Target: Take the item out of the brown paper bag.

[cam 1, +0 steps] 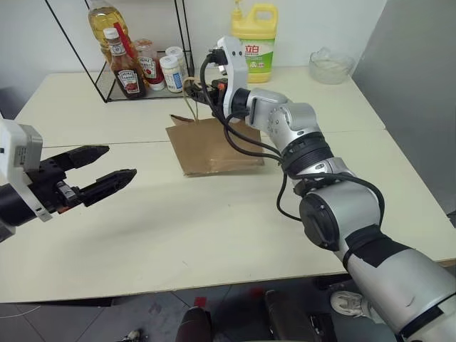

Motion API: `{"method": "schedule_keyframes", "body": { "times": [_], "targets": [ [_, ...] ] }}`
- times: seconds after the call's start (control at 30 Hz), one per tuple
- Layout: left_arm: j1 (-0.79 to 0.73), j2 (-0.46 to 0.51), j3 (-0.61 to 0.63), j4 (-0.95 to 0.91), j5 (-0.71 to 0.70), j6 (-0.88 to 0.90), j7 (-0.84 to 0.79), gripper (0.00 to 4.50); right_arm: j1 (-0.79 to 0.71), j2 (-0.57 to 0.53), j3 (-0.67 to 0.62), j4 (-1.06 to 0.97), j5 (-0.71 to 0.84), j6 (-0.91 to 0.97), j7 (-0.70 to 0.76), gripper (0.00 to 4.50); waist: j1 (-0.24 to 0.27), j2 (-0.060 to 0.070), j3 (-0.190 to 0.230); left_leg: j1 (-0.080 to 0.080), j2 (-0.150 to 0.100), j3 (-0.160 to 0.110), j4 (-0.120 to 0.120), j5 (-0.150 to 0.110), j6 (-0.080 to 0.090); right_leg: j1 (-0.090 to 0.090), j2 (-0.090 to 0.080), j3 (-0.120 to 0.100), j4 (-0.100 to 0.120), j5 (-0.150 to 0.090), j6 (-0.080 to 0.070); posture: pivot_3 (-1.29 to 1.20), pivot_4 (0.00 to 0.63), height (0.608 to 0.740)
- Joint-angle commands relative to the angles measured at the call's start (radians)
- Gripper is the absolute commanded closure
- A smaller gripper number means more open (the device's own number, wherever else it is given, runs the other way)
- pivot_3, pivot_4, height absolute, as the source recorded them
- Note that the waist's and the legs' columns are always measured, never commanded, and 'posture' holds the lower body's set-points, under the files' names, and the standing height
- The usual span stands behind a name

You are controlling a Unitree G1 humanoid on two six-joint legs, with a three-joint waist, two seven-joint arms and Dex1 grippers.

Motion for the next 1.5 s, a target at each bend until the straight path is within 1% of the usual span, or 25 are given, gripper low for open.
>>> {"method": "schedule_keyframes", "body": {
  "times": [0.03,0.27,0.6,0.93,1.1,1.17,1.2,1.27,1.3,1.37,1.4,1.43,1.5],
  "targets": [
    [-0.013,0.016,0.008,-0.007,-0.001,-0.018,-0.008,0.0,-0.063,0.02,-0.031,-0.077,0.052,-0.01,-0.012,4.38,0.0,0.0,0.0,0.0,0.0,0.0,0.0,0.0,0.0,0.0,0.0,0.0,0.0,0.0,0.0,0.0,0.15,0.74],
    [-0.001,0.015,0.025,-0.02,-0.005,-0.011,-0.002,0.0,-0.042,0.061,-0.019,-0.067,0.057,-0.025,-0.017,4.38,0.0,0.0,0.0,0.0,0.0,0.0,0.0,0.0,0.0,0.0,0.0,0.0,0.0,0.0,0.0,0.0,0.15,0.74],
    [0.02,0.008,0.047,-0.045,-0.018,0.001,0.012,0.0,-0.032,0.085,-0.009,-0.015,0.036,-0.073,-0.017,4.38,0.0,0.0,0.0,-0.001,0.0,-0.001,0.0,0.0,0.0,0.0,0.0,-0.001,0.0,0.0,0.0,0.0,0.15,0.74],
    [0.017,0.006,0.028,-0.048,-0.018,-0.005,0.024,0.0,0.032,0.037,0.059,0.022,-0.029,-0.101,0.046,4.38,0.0,0.0,0.0,0.0,0.0,-0.001,0.0,0.0,0.0,0.0,0.0,-0.001,0.0,0.0,0.0,0.0,0.15,0.74],
    [0.011,0.005,0.013,-0.04,-0.013,-0.012,0.02,0.0,0.067,-0.024,0.111,-0.026,-0.066,-0.089,0.117,4.38,0.0,0.0,0.0,0.0,0.0,-0.001,0.0,0.0,0.0,0.0,0.0,-0.001,0.0,0.0,0.0,0.0,0.15,0.74],
    [0.005,0.005,0.003,-0.034,-0.01,-0.017,0.019,0.0,0.097,-0.054,0.14,-0.083,-0.073,-0.06,0.158,4.38,0.0,0.0,0.0,0.0,0.0,-0.001,0.0,0.0,0.0,0.0,0.0,-0.001,0.0,0.0,0.0,0.0,0.15,0.74],
    [0.001,0.006,-0.003,-0.029,-0.007,-0.019,0.017,0.0,0.116,-0.07,0.158,-0.122,-0.074,-0.04,0.181,3.67,0.001,0.0,0.0,0.0,0.0,-0.001,0.0,0.0,0.0,0.0,0.0,-0.001,0.0,0.0,0.0,0.0,0.15,0.74],
    [-0.01,0.008,-0.015,-0.019,-0.002,-0.025,0.013,0.0,0.151,-0.095,0.186,-0.2,-0.072,0.0,0.215,3.3,0.001,0.0,0.0,0.0,0.0,-0.002,0.0,0.0,0.0,0.0,0.0,-0.001,0.0,0.0,0.0,0.0,0.15,0.74],
    [-0.017,0.01,-0.024,-0.013,0.002,-0.029,0.01,0.0,0.169,-0.107,0.198,-0.239,-0.071,0.02,0.23,2.99,0.001,0.0,0.0,0.0,0.0,-0.002,0.0,0.0,0.0,0.0,0.0,-0.001,0.0,0.0,0.0,0.0,0.15,0.74],
    [-0.036,0.012,-0.047,0.002,0.009,-0.04,0.005,0.0,0.198,-0.134,0.22,-0.306,-0.072,0.049,0.252,2.96,0.001,0.0,0.0,0.0,0.0,-0.002,0.0,0.0,0.0,0.0,0.0,-0.002,0.001,0.0,0.0,0.0,0.15,0.74],
    [-0.047,0.012,-0.061,0.009,0.012,-0.046,0.002,0.0,0.21,-0.148,0.226,-0.334,-0.071,0.061,0.26,2.66,0.001,0.0,0.0,0.0,0.0,-0.002,0.0,0.001,0.0,0.0,0.0,-0.002,0.001,0.0,0.0,0.0,0.15,0.74],
    [-0.056,0.012,-0.072,0.016,0.015,-0.051,-0.001,0.0,0.219,-0.158,0.232,-0.356,-0.071,0.07,0.266,2.58,0.001,0.0,0.0,0.0,0.0,-0.002,0.0,0.001,-0.001,0.0,0.0,-0.002,0.001,0.0,0.0,0.0,0.15,0.74],
    [-0.075,0.011,-0.094,0.028,0.021,-0.059,-0.007,0.0,0.232,-0.177,0.238,-0.394,-0.072,0.082,0.273,2.12,0.002,0.0,0.0,0.0,0.0,-0.003,0.0,0.001,-0.001,0.0,0.0,-0.002,0.001,0.0,0.0,0.0,0.15,0.74]
  ]
}}
